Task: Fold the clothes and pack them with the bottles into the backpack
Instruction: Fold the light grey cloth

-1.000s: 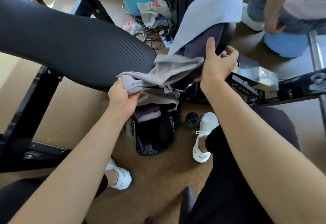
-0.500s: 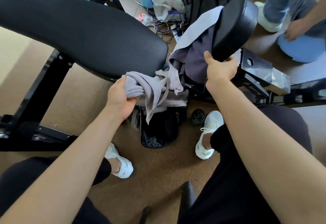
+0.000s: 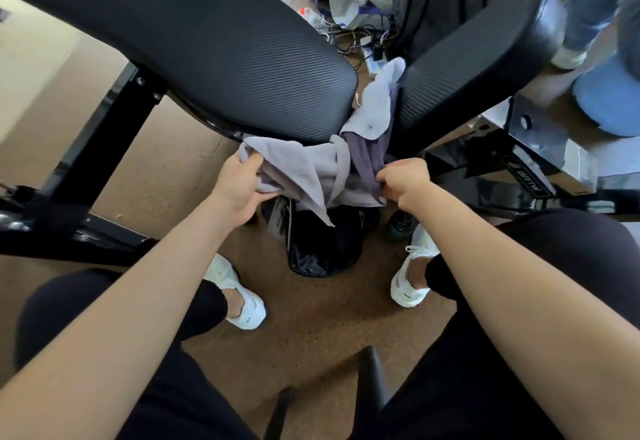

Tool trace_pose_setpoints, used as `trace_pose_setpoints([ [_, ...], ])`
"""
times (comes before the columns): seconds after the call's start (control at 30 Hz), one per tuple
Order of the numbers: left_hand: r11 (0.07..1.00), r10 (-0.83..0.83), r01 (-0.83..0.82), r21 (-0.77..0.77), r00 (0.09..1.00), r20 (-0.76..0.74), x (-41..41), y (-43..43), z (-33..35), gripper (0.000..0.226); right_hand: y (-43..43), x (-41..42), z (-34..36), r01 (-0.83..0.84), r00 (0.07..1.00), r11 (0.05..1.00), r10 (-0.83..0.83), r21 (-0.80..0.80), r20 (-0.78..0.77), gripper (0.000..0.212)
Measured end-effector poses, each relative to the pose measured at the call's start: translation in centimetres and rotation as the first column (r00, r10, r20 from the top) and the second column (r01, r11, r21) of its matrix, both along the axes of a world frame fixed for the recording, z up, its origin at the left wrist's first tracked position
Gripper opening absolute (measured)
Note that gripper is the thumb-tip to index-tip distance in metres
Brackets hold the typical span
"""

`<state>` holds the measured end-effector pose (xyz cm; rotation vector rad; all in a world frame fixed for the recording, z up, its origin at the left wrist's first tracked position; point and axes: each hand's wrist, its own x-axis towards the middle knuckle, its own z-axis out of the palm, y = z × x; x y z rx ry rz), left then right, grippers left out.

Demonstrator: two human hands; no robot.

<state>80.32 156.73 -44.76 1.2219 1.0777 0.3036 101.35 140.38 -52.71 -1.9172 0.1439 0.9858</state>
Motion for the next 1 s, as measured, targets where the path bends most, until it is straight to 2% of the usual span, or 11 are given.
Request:
trace_pose_setpoints([
  [0.1,0.989,0.124,-0.110,-0.098,0.980,0.156,-0.9,0.7,1.1,0.026,-0.2,-0.6,0.1,-0.024,0.997,0.995,0.031,-0.093,0.072,0.015],
  [0.27,0.955,0.283,-0.251,-0.157,0.929,0.237,-0.8,-0.2,4.2,0.032,-0.6,-1.2,0.4,-0.151,0.953,0.955,0.209,-0.254,0.220,0.019],
  [0.4,0.986,0.066,0.006,-0.166,0.902,0.427,-1.9,-1.1,7.8,0.041,-0.3,-1.2,0.0,-0.264,0.905,0.909,0.349,-0.322,0.244,0.012],
  [0.5,0.991,-0.005,0.063,-0.118,0.901,0.435,-3.2,-1.7,8.6,0.019,-0.2,-1.6,0.3,-0.331,0.859,0.866,0.441,-0.376,0.261,0.007],
  [0.53,0.986,-0.016,0.088,-0.143,0.897,0.442,-3.7,-1.9,8.2,0.012,-0.2,-1.8,0.4,-0.335,0.848,0.860,0.454,-0.386,0.274,0.014],
  [0.6,0.958,0.010,0.120,-0.259,0.893,0.451,-4.6,-2.3,7.0,0.021,0.0,-2.6,1.0,-0.330,0.819,0.861,0.466,-0.388,0.337,0.034],
  [0.7,0.922,0.006,0.161,-0.352,0.903,0.429,-5.8,-3.5,5.7,0.020,0.0,-4.8,2.8,-0.526,0.645,0.819,0.561,-0.231,0.519,0.047],
  [0.77,0.909,-0.057,0.228,-0.349,0.897,0.439,-6.4,-4.5,5.2,0.022,-0.7,-7.2,4.9,-0.764,0.506,0.639,0.678,-0.087,0.533,0.059],
  [0.83,0.860,-0.120,0.332,-0.388,0.870,0.479,-7.1,-5.1,4.7,0.023,-1.5,-9.6,7.1,-0.888,0.403,0.461,0.764,0.011,0.503,0.071],
  [0.9,0.782,-0.187,0.455,-0.425,0.822,0.538,-7.8,-5.4,4.3,0.026,-1.8,-11.6,8.9,-0.913,0.401,0.388,0.802,0.125,0.443,0.068],
  [1.0,0.727,-0.310,0.607,-0.320,0.707,0.636,-8.6,-5.9,4.3,0.037,-2.3,-13.7,10.4,-0.888,0.438,0.353,0.844,0.296,0.309,0.059],
])
